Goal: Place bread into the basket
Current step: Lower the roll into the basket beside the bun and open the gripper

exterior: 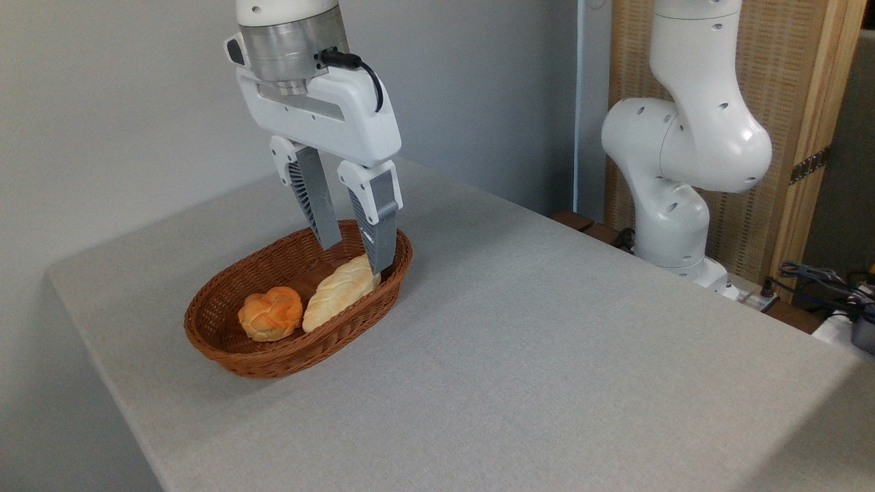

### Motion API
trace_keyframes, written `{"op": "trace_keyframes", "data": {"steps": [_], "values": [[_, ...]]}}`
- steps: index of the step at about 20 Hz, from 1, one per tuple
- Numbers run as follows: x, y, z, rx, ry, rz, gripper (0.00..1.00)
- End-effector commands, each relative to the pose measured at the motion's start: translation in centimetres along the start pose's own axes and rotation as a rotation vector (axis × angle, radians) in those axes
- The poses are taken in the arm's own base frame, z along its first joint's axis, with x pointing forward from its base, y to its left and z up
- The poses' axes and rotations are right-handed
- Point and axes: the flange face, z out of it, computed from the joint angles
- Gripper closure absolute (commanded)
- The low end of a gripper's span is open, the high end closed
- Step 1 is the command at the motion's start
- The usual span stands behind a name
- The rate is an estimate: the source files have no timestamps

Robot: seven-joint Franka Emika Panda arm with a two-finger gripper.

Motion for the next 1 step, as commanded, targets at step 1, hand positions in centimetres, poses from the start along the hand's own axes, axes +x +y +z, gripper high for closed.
{"op": "trace_keyframes", "data": {"steps": [1], "values": [[-0.18,0.07,-0.50,-0.005,-0.007,0.014,0.00]]}}
